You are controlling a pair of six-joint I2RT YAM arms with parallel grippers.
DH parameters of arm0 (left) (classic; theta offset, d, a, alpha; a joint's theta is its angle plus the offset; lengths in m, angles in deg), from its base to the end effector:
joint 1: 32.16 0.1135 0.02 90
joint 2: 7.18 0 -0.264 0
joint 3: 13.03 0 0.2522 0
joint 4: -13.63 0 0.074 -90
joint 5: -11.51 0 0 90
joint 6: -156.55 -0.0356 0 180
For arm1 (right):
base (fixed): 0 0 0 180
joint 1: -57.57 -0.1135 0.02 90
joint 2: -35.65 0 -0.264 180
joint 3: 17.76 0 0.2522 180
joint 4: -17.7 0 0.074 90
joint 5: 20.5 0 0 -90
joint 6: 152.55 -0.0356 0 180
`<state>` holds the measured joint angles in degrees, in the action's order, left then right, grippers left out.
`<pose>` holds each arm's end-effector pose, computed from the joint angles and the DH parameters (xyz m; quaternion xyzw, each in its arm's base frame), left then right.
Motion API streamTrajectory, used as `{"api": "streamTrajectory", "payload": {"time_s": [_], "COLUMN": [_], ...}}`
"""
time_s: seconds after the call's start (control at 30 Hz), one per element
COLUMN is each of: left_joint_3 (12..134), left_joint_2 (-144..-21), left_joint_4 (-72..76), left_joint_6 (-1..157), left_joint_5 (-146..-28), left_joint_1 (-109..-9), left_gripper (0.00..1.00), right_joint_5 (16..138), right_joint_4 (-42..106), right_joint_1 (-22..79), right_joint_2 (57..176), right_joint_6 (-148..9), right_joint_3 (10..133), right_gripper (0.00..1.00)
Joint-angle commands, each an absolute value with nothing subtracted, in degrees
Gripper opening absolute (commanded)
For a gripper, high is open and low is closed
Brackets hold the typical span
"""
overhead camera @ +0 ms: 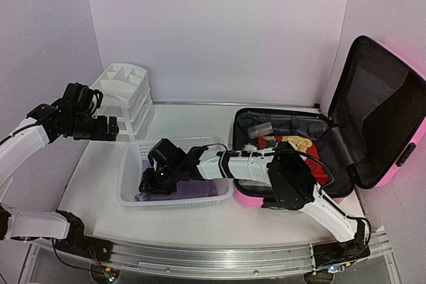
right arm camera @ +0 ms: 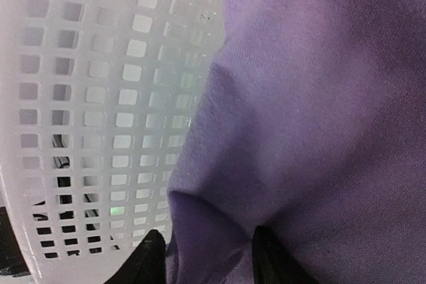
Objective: Open, take out, and arrange the luggage
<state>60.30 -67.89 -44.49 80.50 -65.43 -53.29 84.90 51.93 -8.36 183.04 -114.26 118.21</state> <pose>0.2017 -0.0693 0.3213 0.0146 0.9204 -0.0130 0.3904 0.2219 0.5200 0.1284 -0.1638 0.9044 0.3842 0.0875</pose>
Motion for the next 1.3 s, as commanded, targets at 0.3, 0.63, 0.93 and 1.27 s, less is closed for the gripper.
{"api": "streamTrajectory", "payload": {"time_s": [0.3,0.63,0.93,1.27], "left_joint_3": [60.2,60.6,60.6,60.4], "left_joint_2": [-67.9,-68.0,-68.9,-67.5], "left_joint_4": [-42.4,-42.4,-41.9,-41.8], "left_joint_6": [80.7,78.9,78.8,79.0], "left_joint_5": [-65.1,-63.5,-62.5,-64.6], "left_joint_1": [-52.8,-52.7,-52.0,-51.9], "left_gripper": [0.99,0.99,0.99,1.0], "right_joint_5": [83.8,46.5,34.0,36.6], "right_joint_4": [68.0,88.6,106.0,104.9], "right_joint_1": [-6.3,0.3,8.0,14.1], "right_joint_2": [163.2,132.2,138.5,156.0], "right_joint_6": [-102.2,-84.7,-93.8,-93.8], "right_joint_3": [117.6,89.6,88.9,101.5], "right_gripper": [0.79,0.98,0.98,0.85]}}
